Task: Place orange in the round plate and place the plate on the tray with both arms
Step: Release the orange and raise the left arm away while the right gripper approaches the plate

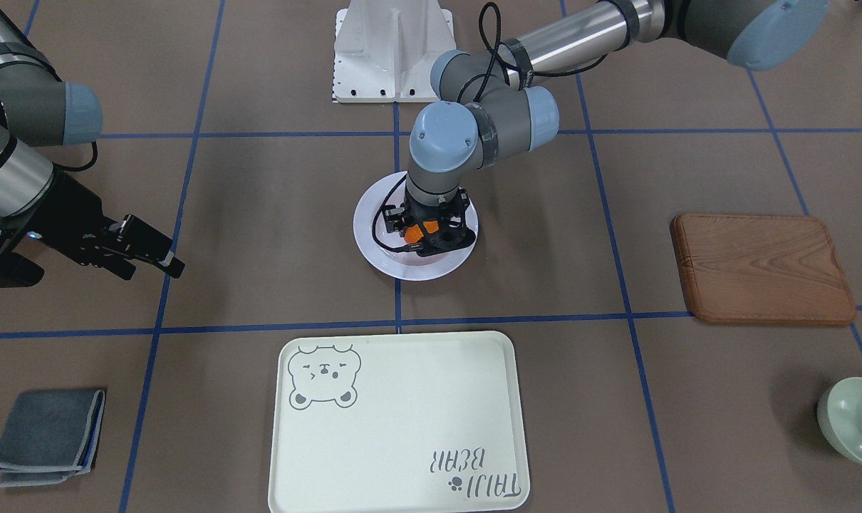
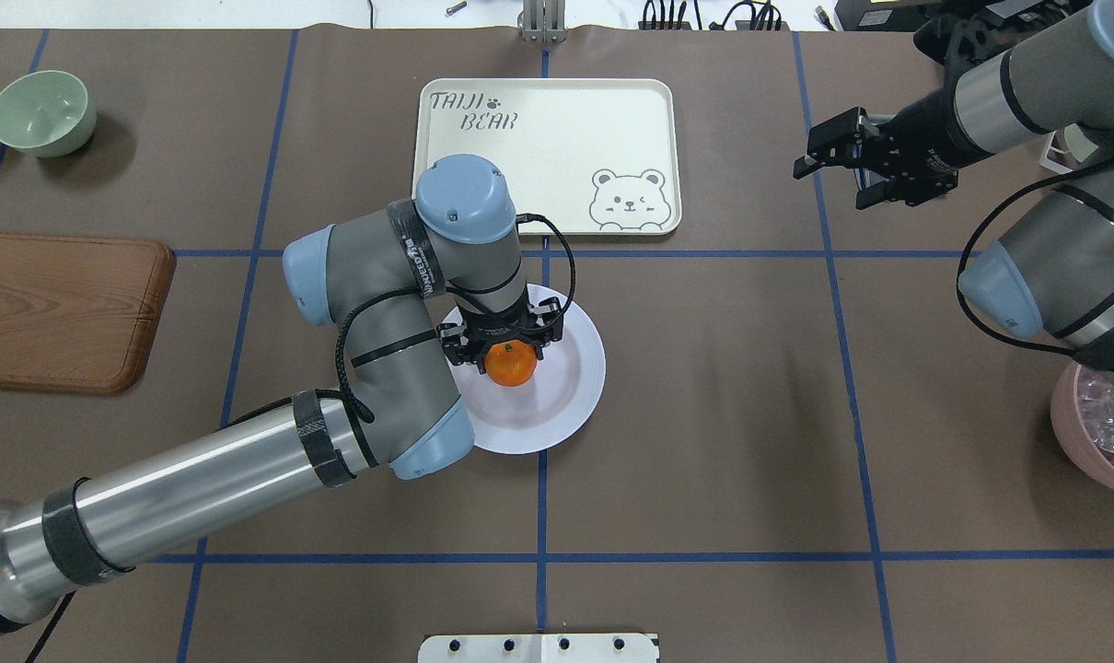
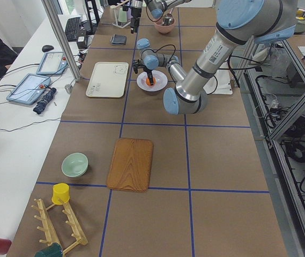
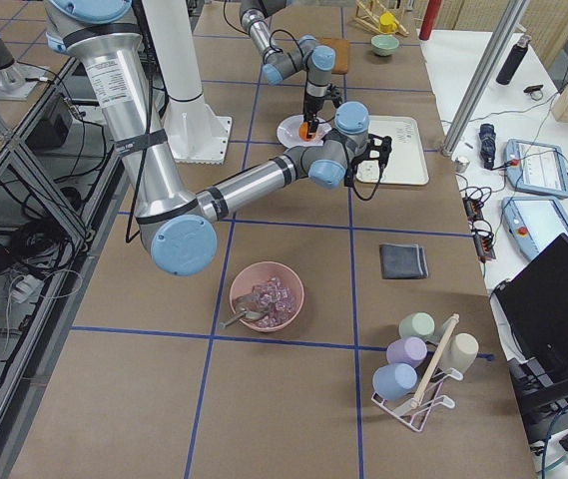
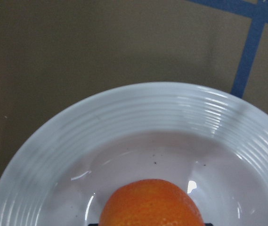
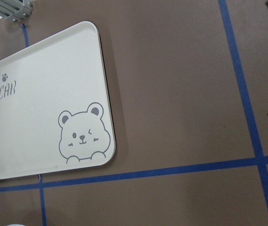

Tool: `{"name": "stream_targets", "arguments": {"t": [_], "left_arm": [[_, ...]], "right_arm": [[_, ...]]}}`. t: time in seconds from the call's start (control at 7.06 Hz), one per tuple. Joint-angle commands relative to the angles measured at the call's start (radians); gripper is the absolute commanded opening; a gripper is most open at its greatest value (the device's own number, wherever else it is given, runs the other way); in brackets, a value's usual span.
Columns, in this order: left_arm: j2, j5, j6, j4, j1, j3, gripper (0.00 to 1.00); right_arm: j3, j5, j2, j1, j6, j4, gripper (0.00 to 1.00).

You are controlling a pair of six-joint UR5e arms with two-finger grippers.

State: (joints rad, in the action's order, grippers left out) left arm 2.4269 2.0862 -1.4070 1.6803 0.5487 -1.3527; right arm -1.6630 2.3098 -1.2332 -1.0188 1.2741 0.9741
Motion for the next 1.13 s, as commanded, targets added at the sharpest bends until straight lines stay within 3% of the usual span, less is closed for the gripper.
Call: {"name": "stream_targets", "arguments": {"t": [0.0, 0.14, 0.28, 0.57, 0.71, 0.99], "left_arm": [[-0.023, -0.003, 0.005, -0.007, 0.007, -0.067, 0.98], [-0.057, -0.011, 0.005, -0.023, 0.031, -0.133, 0.98], [-0.08, -0.011, 0.023, -0.137, 0.077, -0.243, 0.98], [-0.113, 0.002, 0.289, -0.339, 0.254, -0.399, 0.98], [-0.174, 0.006, 0.418, -0.318, 0.331, -0.428, 0.98], [-0.244, 0.0, 0.471, -0.227, 0.427, -0.424, 0.98]], "right_arm": [[0.002, -0.003, 0.006, 0.011, 0.001, 0.0, 1.0], [-0.001, -0.012, 0.009, 0.026, 0.001, 0.0, 1.0], [-0.01, -0.027, 0.011, 0.051, 0.001, -0.002, 1.0], [-0.014, -0.198, 0.011, 0.197, 0.101, -0.065, 1.0], [0.0, -0.286, 0.011, 0.269, 0.216, -0.189, 1.0], [0.026, -0.413, 0.011, 0.386, 0.371, -0.344, 1.0]]}}
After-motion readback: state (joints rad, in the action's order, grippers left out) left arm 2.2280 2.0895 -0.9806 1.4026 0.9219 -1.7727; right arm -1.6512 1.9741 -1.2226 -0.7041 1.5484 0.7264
